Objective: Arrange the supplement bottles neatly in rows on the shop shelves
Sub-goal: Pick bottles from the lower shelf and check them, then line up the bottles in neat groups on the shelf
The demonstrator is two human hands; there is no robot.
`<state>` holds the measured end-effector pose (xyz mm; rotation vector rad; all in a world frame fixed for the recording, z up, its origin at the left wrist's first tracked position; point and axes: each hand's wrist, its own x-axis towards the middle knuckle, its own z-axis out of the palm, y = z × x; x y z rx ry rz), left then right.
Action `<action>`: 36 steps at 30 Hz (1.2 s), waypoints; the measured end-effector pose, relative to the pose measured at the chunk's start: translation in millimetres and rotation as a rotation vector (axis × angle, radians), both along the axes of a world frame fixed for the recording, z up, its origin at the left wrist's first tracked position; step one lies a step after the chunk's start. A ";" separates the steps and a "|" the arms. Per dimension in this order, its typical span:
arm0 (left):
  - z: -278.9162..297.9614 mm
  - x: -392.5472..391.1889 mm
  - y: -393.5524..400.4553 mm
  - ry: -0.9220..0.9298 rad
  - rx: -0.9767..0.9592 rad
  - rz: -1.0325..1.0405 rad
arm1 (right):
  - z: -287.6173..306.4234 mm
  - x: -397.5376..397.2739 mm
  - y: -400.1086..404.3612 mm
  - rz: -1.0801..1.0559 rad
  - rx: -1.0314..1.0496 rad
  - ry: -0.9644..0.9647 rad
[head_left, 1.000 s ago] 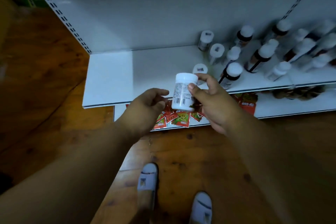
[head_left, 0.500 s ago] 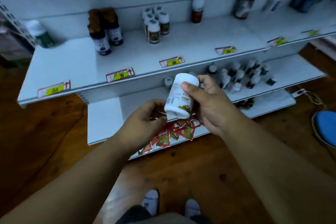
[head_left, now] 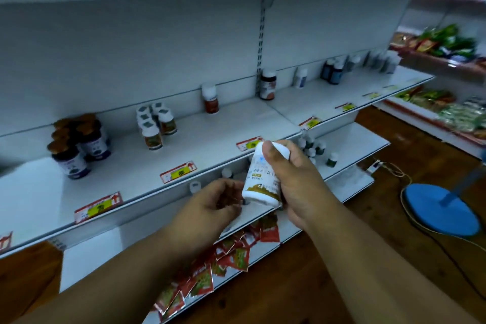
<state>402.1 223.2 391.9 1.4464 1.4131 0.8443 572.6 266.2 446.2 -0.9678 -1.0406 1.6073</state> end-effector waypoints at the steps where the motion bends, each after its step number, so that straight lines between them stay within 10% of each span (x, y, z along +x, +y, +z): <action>1: 3.5 17.3 12.3 0.001 0.016 -0.013 | 0.7 17.3 10.2 -0.025 0.016 -0.028; 28: 13.3 439.0 477.1 0.188 0.115 -0.394 | 18.7 457.3 393.8 -0.315 0.089 -0.401; 36: -23.5 556.5 615.7 0.187 0.089 -0.191 | -12.7 579.7 537.1 -0.257 0.147 -0.546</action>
